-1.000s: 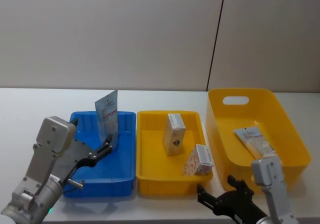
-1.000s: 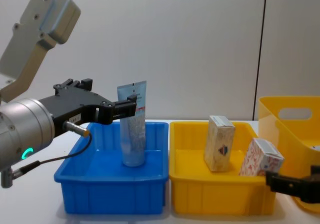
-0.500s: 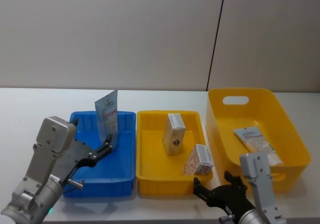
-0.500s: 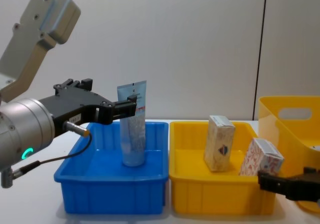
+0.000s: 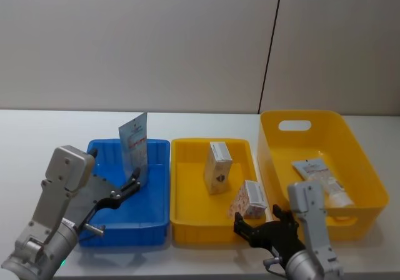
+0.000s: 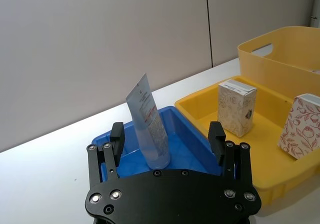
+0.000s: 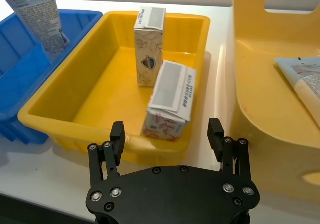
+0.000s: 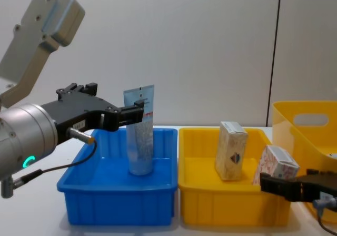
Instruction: Bimanual collaborative sorting of washing and personal care products
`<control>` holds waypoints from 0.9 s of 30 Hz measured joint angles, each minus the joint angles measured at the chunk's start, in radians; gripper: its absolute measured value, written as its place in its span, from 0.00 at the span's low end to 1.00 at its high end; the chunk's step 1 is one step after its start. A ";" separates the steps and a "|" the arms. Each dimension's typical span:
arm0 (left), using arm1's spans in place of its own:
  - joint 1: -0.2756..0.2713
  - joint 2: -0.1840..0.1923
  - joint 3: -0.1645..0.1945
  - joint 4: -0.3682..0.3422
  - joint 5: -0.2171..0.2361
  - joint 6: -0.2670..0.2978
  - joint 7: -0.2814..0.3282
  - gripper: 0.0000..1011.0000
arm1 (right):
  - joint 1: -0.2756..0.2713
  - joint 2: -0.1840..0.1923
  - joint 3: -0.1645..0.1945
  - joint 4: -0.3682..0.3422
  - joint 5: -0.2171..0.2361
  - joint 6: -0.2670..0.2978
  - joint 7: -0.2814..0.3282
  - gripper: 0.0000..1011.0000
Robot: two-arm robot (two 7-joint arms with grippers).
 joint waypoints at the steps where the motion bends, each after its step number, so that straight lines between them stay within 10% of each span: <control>1: 0.000 0.000 0.000 0.000 0.000 0.000 0.000 0.99 | 0.010 -0.005 -0.004 0.012 -0.004 -0.002 0.001 0.99; 27: 0.000 0.000 0.000 0.000 0.000 0.000 0.000 0.99 | 0.060 -0.044 -0.026 0.074 -0.049 -0.022 0.005 0.91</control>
